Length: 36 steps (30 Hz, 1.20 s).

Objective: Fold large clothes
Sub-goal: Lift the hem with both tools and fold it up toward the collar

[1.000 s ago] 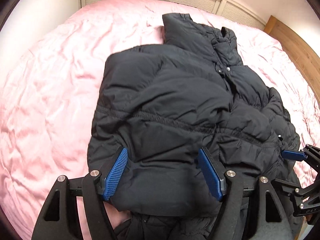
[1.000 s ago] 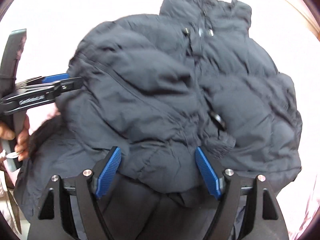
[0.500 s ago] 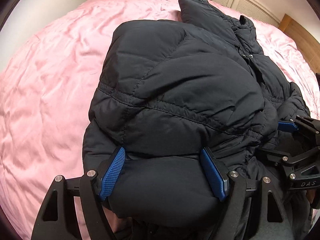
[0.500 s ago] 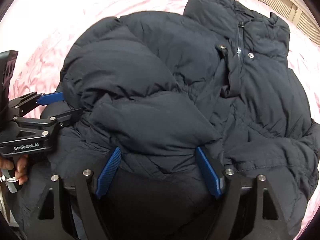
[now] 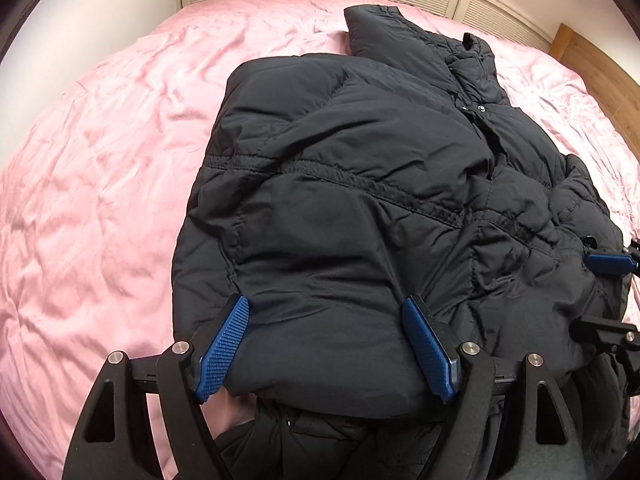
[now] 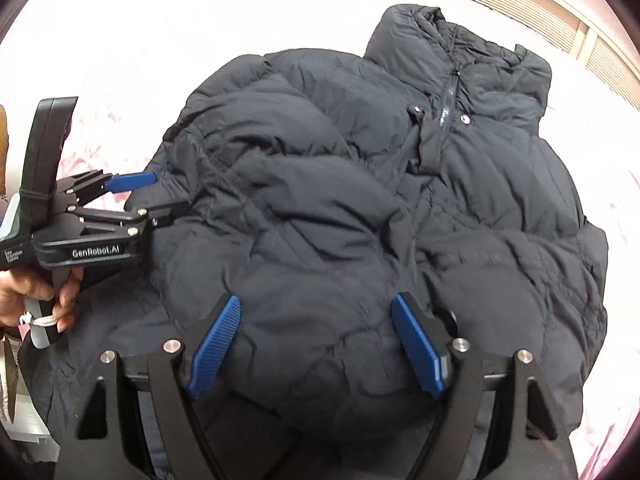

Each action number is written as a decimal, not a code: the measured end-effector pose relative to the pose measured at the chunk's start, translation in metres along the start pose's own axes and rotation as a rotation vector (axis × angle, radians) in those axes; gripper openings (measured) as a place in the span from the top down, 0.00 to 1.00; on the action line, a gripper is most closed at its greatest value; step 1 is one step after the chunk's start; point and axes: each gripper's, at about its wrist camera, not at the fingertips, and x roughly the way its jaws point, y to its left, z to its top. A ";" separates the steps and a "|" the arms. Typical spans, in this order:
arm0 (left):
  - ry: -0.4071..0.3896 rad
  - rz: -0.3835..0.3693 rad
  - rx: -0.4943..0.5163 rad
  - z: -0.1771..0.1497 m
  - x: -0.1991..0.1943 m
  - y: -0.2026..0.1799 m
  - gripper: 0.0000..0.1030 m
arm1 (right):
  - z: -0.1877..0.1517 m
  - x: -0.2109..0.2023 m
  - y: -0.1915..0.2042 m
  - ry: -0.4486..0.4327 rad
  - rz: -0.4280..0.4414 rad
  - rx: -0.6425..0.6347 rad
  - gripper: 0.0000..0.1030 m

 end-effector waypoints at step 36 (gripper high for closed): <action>0.034 0.134 -0.018 0.001 0.021 -0.018 0.10 | -0.016 0.031 0.001 -0.007 0.010 0.008 0.04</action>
